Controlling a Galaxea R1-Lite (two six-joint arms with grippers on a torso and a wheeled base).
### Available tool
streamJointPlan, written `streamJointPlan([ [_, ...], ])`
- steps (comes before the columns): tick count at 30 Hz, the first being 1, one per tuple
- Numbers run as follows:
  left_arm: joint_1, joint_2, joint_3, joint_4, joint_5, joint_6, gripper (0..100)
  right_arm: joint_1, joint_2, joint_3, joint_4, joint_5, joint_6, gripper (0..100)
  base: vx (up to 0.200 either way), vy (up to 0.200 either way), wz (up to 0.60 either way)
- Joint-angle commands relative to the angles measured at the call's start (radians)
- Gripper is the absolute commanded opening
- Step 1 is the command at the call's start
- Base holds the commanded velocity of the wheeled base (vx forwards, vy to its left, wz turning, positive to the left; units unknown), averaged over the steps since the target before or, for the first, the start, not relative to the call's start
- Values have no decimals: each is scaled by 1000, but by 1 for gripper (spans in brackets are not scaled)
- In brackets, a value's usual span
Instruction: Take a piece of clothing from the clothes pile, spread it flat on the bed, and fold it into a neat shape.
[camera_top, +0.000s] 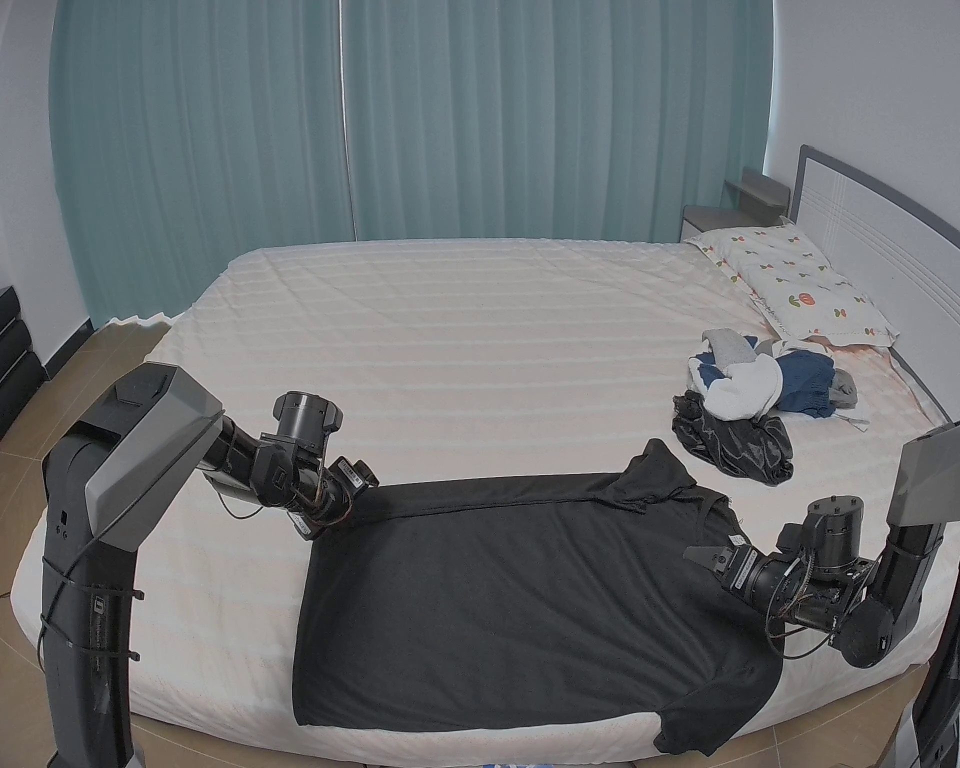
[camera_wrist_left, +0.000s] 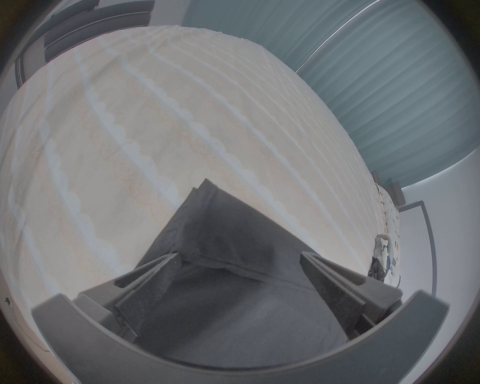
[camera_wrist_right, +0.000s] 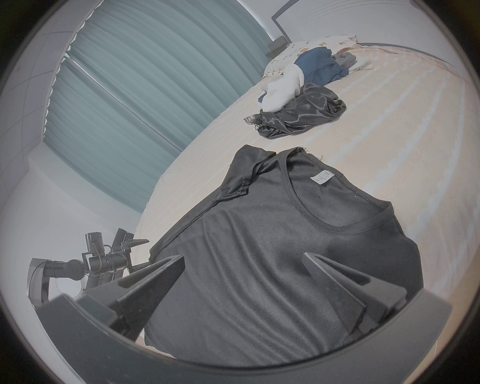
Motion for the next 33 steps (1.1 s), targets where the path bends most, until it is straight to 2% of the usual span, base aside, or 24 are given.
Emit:
streamJointPlan([
  [1, -4, 66, -94, 36, 12, -1, 100, 1, 33, 4, -30, -2, -1, 100, 0, 0, 0],
  [4, -1, 93, -165, 65, 51, -7, 100, 1, 36, 4, -38, -7, -1, 100, 0, 0, 0],
  [7, 12, 140, -260, 59, 75, -73, 100, 1, 35, 6, -38, -7, -1, 100, 0, 0, 0],
  [9, 25, 168, -330, 57, 118, -125, 100, -1, 33, 10, -43, -7, -1, 100, 0, 0, 0],
  [14, 82, 232, -543, 60, 206, -176, 100, -6, 35, 20, -43, -7, 1, 100, 0, 0, 0],
  [18, 113, 235, -542, 62, 204, -198, 100, -9, 36, 20, -46, -7, 1, 100, 0, 0, 0],
  [22, 141, 235, -533, 74, 150, -199, 100, -7, 41, 26, -61, -7, 1, 100, 0, 0, 0],
  [24, 147, 214, -485, 96, 61, -191, 100, -9, 47, 35, -72, -7, 1, 100, 0, 0, 0],
  [25, 147, 214, -485, 96, 61, -191, 100, -9, 47, 35, -72, -7, 1, 100, 0, 0, 0],
  [26, 153, 183, -441, 90, -11, -178, 100, -9, 53, 40, -86, -7, -1, 100, 0, 0, 0],
  [27, 153, 165, -409, 85, -46, -153, 100, -9, 56, 43, -93, -7, -1, 100, 0, 0, 0],
  [30, 153, 125, -320, 53, -110, -78, 100, -6, 73, 47, -112, -8, -2, 100, 0, 0, 0],
  [33, 148, 108, -240, -21, -127, -18, 100, -1, 87, 49, -123, -10, -2, 100, 0, 0, 0],
])
